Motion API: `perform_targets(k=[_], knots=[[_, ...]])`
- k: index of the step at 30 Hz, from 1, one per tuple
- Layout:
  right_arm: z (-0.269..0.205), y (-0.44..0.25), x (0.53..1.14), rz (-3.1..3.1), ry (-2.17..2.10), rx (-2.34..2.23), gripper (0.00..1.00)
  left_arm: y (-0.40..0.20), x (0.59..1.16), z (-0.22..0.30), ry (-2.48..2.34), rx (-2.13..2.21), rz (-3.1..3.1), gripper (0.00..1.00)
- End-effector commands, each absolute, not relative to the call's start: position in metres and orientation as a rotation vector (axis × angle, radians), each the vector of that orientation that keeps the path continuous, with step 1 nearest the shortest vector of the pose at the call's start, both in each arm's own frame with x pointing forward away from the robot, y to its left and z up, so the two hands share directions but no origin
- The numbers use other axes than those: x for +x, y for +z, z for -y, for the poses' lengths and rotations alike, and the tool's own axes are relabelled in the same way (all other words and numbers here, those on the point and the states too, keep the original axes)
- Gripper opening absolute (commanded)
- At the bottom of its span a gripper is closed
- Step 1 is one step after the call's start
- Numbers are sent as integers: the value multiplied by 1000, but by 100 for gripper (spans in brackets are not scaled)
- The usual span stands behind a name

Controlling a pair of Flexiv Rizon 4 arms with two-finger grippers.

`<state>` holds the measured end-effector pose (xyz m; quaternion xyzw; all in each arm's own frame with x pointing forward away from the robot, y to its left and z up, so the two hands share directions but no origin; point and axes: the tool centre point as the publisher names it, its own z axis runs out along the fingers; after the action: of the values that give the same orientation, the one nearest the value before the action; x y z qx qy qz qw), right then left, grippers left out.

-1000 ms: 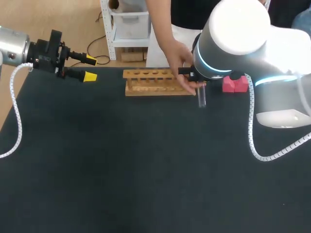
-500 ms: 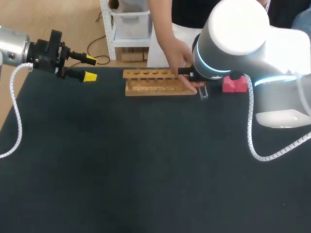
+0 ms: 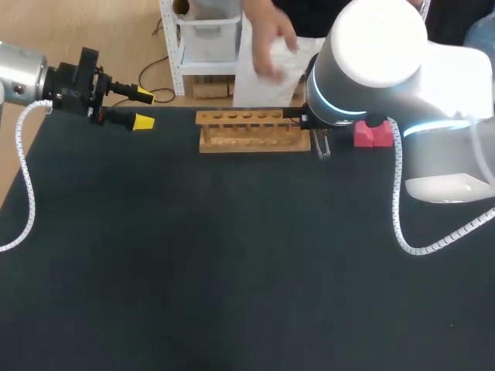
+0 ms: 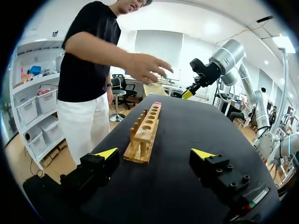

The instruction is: Grasp the test tube, adjust it, and insert it.

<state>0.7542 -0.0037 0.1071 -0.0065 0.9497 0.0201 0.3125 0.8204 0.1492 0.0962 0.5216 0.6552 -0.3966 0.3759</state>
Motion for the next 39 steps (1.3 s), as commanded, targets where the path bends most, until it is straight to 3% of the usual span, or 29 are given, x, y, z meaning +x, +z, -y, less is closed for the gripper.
perform_targets(k=[1, 39], knots=[[4, 106, 754, -2503, 51, -16, 0, 95, 821, -150, -1014, 1335, -1673, 100], [-23, 76, 793, -2528, 116, -131, 0, 95, 821, -150, -1014, 1335, -1673, 100]])
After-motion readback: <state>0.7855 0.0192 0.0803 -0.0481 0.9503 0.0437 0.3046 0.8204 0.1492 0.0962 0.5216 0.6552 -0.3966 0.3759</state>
